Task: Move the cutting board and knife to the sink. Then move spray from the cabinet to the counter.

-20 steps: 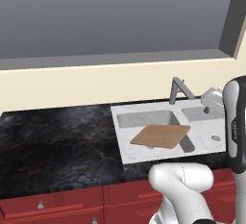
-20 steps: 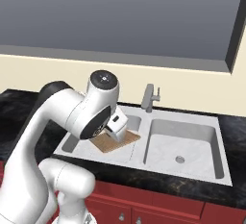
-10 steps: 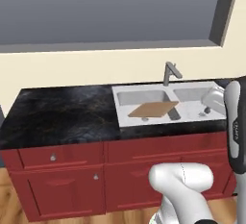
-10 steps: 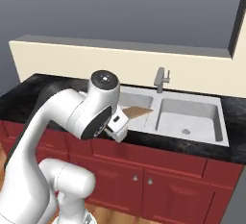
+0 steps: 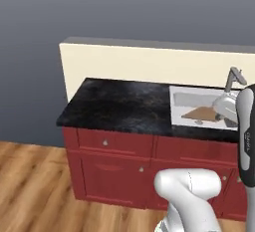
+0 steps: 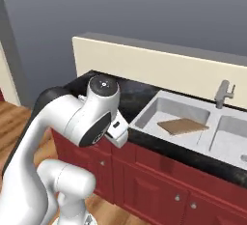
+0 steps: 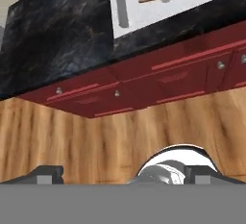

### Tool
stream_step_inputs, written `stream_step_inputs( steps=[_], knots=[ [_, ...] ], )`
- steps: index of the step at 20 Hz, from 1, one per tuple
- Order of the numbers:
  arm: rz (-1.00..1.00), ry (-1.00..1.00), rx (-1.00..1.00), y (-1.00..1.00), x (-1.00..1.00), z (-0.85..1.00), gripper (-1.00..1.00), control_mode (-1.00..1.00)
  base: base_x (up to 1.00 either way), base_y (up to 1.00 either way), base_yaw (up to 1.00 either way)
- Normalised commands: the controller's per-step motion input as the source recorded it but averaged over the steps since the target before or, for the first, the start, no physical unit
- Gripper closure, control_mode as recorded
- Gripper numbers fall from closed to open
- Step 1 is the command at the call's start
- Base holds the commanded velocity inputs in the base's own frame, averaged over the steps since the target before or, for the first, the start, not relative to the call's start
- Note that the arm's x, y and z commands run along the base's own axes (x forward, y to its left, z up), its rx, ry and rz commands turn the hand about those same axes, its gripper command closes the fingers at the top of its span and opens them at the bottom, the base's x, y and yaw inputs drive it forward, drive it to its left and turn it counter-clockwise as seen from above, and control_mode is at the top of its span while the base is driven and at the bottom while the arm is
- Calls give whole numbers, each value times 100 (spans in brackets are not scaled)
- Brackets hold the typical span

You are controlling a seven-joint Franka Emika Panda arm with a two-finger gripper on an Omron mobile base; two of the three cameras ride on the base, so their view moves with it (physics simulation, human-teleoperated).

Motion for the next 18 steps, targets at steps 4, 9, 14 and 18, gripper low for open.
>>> stream_step_inputs(
  steps=[4,9,14,18],
  knots=[
    [0,0,0,0,0,0,-100,100,9,51,71],
    [0,0,0,0,0,0,-100,100,2,54,76],
    [0,0,0,0,0,0,-100,100,11,49,76],
    [0,0,0,0,0,0,-100,100,45,38,65]
  ],
)
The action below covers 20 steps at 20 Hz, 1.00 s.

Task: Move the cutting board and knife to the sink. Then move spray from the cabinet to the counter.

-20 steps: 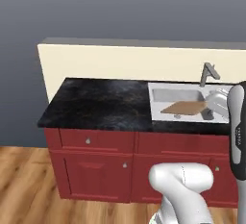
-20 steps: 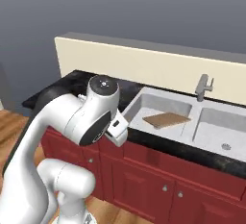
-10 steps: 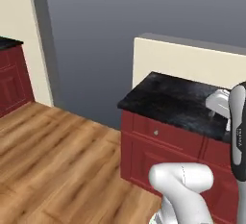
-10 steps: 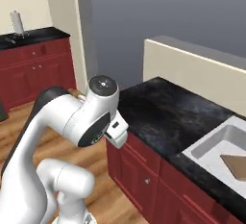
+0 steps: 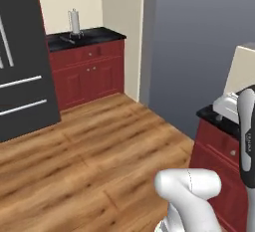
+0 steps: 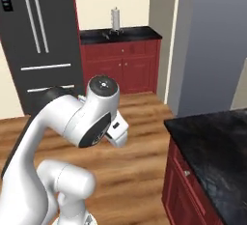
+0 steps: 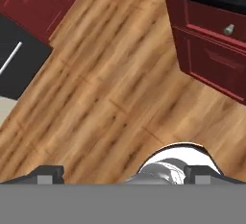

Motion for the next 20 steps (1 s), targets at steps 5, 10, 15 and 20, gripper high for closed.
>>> stream_step_inputs(
  steps=[5,10,15,20],
  knots=[
    [0,0,0,0,0,0,-100,100,78,19,50],
    [0,0,0,0,0,0,-100,100,99,5,46],
    [0,0,0,0,0,0,-100,100,100,-1,37],
    [0,0,0,0,0,0,-100,100,100,-33,21]
  ],
)
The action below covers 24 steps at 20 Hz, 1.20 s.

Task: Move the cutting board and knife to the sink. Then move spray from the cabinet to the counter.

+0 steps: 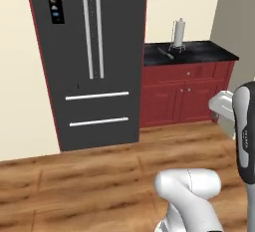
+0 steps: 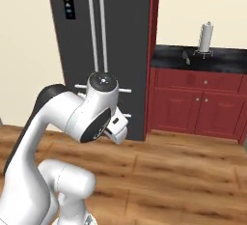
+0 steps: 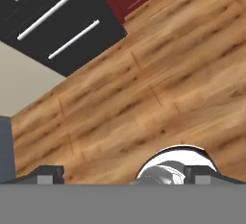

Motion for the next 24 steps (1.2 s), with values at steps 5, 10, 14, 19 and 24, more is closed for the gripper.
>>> stream_step_inputs(
  steps=[5,10,14,19,24],
  knots=[
    [0,0,0,0,0,0,-100,100,93,-78,9],
    [0,0,0,0,0,0,-100,100,67,-91,7],
    [0,0,0,0,0,0,-100,100,78,-53,8],
    [0,0,0,0,0,0,-100,100,88,-21,11],
    [0,0,0,0,0,0,-100,100,99,-30,9]
  ],
)
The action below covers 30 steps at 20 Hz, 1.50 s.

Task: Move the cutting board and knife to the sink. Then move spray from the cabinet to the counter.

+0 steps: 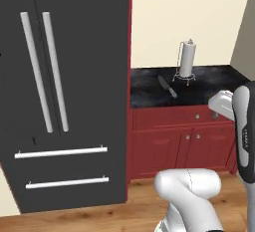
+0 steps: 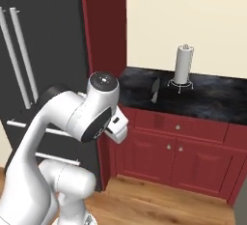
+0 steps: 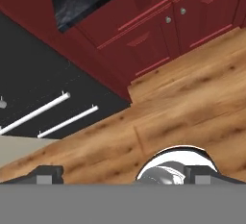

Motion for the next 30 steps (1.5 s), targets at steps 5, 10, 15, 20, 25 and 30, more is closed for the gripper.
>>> stream_step_inputs(
  steps=[5,10,15,20,25,30],
  knots=[
    [0,0,0,0,0,0,-100,100,33,-89,1],
    [0,0,0,0,0,0,-100,100,14,-86,0],
    [0,0,0,0,0,0,-100,100,75,-14,0],
    [0,0,0,0,0,0,-100,100,88,17,2],
    [0,0,0,0,0,0,-100,100,92,16,2],
    [0,0,0,0,0,0,-100,100,100,25,0]
  ],
)
